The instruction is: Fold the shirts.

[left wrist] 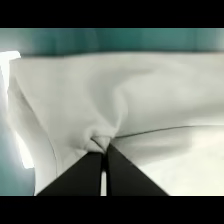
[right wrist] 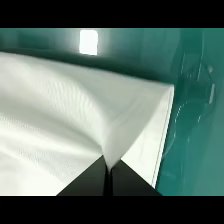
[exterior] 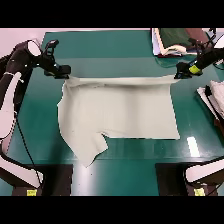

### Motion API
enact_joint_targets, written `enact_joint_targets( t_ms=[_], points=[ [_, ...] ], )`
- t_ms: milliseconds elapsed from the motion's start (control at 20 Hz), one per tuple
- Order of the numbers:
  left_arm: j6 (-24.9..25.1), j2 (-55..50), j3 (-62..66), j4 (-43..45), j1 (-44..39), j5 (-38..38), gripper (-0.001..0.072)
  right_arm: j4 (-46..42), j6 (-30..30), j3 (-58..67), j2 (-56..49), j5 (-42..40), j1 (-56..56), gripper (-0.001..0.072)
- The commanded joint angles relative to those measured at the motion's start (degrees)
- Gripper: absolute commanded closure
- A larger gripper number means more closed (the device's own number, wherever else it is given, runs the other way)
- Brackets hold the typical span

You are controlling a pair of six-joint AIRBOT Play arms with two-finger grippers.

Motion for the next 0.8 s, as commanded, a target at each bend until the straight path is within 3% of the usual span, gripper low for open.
enact_joint_targets(
  t_ms=[0, 100, 150, 200, 250, 300, 350, 500, 750],
  points=[
    [1.0, -0.3, -3.1, -2.2, 1.9, -6.1, 0.0681, -0.9, -1.5, -9.6, 3.8, -3.4, -0.1, 0.069],
    [1.0, -0.3, -5.9, -4.7, 1.3, -5.3, 0.0681, -0.4, -1.4, -14.1, 4.8, -6.5, 0.6, 0.0689],
    [1.0, -0.3, -7.0, -4.7, 0.8, -4.5, 0.0613, -0.3, -0.4, -15.5, 4.8, -7.7, 0.6, 0.0614],
    [1.0, -0.3, -7.8, -4.5, 0.5, -4.1, 0.0247, -0.3, 0.6, -16.3, 4.7, -8.3, 1.0, 0.0376],
    [0.7, -0.3, -8.1, -4.5, 0.5, -4.0, 0.0094, -0.3, 1.8, -16.5, 4.7, -9.1, 1.0, 0.0269],
    [0.7, -0.1, -8.1, -4.4, 0.7, -4.3, 0.0182, 0.0, 2.2, -16.5, 5.2, -9.3, 1.0, 0.027],
    [-0.1, 0.6, -8.1, -4.0, 0.9, -5.0, 0.0207, 1.2, 2.1, -16.5, 6.0, -9.3, 1.0, 0.0272],
    [-0.4, 6.7, -10.7, 0.2, 1.0, -6.2, 0.0208, 1.6, 1.9, -16.5, 11.3, -7.6, 1.0, 0.0273],
    [-1.3, 26.7, -38.0, 1.6, 1.0, -2.7, 0.0208, 1.7, 0.9, -16.5, 22.1, -0.3, 1.0, 0.0274]
  ],
)
